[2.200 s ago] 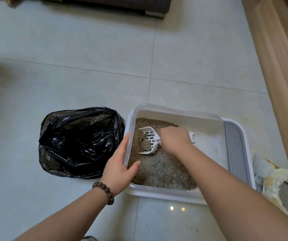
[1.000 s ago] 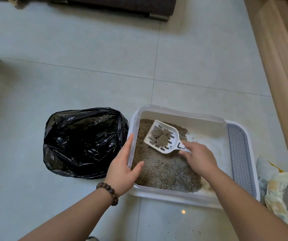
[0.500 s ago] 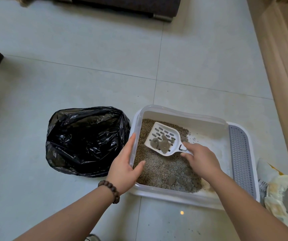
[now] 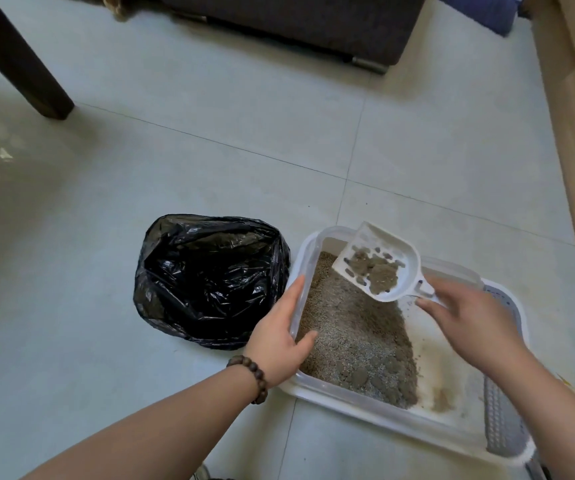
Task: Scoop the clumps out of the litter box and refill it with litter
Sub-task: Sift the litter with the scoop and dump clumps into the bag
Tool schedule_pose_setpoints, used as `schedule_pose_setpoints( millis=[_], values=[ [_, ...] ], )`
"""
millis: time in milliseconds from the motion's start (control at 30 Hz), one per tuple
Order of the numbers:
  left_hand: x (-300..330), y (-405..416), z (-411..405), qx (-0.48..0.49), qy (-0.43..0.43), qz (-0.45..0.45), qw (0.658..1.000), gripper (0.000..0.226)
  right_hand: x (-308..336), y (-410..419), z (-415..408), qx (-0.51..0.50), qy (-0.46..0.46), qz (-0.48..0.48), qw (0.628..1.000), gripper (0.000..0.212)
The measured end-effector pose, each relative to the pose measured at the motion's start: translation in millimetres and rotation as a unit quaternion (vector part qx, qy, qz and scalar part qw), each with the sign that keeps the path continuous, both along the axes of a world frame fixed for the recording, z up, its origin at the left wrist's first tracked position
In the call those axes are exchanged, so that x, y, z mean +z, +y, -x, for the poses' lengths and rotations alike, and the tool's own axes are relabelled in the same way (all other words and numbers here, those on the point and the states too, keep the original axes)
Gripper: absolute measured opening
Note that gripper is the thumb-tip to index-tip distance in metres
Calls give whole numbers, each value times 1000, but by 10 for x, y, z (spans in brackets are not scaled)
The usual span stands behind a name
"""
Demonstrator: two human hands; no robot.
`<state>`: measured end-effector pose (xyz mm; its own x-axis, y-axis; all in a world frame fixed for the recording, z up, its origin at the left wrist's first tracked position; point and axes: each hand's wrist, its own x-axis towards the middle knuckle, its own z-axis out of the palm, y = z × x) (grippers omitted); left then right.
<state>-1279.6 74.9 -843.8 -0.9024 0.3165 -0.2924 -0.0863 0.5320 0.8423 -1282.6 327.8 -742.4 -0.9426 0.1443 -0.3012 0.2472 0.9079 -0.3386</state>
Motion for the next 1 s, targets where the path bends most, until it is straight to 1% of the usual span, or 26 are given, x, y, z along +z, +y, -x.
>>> schedule_pose_setpoints(
  millis=[100, 233, 367, 467, 567, 700, 767, 800, 933, 967, 1000],
  values=[
    [5, -11, -5, 0, -11, 2, 1000, 84, 359, -238, 245, 55, 30, -23, 998, 35],
    [3, -3, 2, 0, -4, 0, 1000, 87, 464, -772, 629, 170, 9, -85, 982, 36],
    [-8, -18, 8, -4, 4, -5, 1000, 87, 226, -1290, 926, 273, -13, -143, 951, 28],
    [26, -23, 22, -4, 16, -24, 1000, 88, -25, -1574, 1027, 332, 12, -213, 919, 5],
    [66, -30, 31, -4, 27, -41, 999, 81, -146, -1762, 999, 371, 29, -250, 894, 14],
    [39, -18, 29, 8, 29, -22, 999, 56, -182, -1867, 859, 408, 80, -245, 876, 28],
    [8, -5, 24, 11, 25, -18, 999, 53, -207, -1872, 828, 389, 113, -218, 888, 36],
    [1, 0, 22, 11, 23, -18, 1000, 53, -237, -1853, 822, 377, 138, -210, 892, 37],
    [32, -13, 26, 19, 12, -34, 999, 58, -282, -1809, 811, 342, 132, -227, 902, 26],
    [41, -17, 27, 18, 14, -42, 999, 63, -283, -1770, 817, 325, 148, -216, 909, 22],
    [45, -19, 27, 14, 13, -48, 999, 70, -258, -1713, 822, 296, 140, -197, 924, 15]
  ],
)
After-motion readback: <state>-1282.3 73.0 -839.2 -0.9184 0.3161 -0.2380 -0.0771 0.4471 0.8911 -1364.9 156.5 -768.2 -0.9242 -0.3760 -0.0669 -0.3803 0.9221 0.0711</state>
